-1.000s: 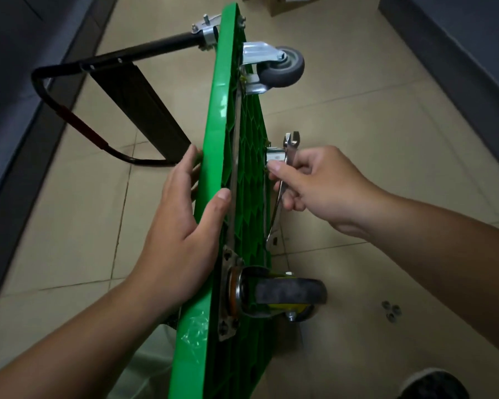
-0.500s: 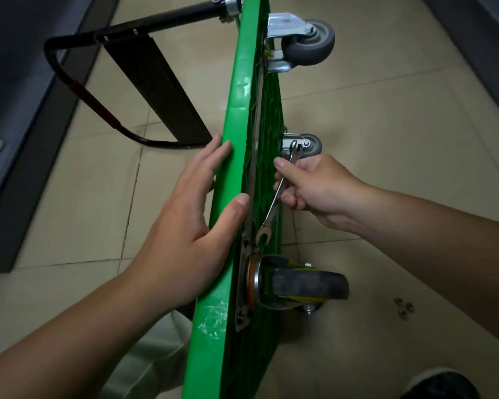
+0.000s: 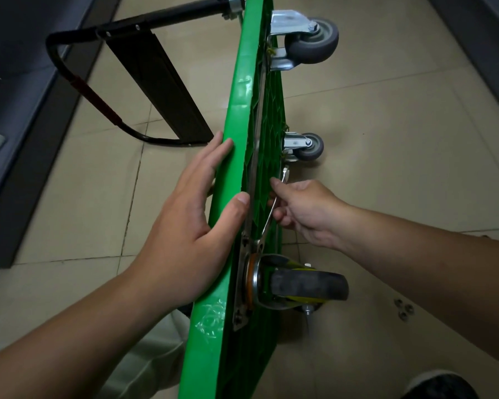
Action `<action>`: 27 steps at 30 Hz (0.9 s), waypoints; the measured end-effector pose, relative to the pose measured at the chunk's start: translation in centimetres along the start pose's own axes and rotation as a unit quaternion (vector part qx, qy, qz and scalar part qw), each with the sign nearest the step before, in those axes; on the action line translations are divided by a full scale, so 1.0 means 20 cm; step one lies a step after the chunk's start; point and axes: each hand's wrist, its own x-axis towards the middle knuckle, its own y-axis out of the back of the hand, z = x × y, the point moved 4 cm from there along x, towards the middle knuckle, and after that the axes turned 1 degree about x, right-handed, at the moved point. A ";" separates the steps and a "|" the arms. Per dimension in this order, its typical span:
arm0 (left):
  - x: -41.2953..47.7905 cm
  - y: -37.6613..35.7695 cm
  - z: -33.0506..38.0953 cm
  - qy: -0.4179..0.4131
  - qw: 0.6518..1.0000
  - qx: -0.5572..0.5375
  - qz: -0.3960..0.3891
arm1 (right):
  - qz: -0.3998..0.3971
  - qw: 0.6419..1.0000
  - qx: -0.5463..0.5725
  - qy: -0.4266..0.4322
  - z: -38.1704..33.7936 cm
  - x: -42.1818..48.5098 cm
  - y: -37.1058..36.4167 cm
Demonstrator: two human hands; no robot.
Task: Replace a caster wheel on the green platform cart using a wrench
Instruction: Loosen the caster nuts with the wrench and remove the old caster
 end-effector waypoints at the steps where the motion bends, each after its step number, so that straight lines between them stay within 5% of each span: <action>1: 0.00 0.00 0.00 0.001 1.000 -0.002 0.001 | 0.002 1.000 0.004 0.004 0.00 0.00 0.00; 18: 0.02 0.00 -0.01 0.008 1.000 -0.014 0.013 | 0.010 0.981 -0.070 0.183 -0.10 -0.07 -0.03; 24: 0.02 -0.01 0.00 0.009 1.000 -0.023 0.012 | -0.065 0.907 -0.190 0.370 -0.21 -0.28 -0.09; 27: 0.02 -0.01 0.00 0.005 1.000 -0.014 0.012 | -0.081 0.888 -0.221 0.396 -0.22 -0.38 -0.08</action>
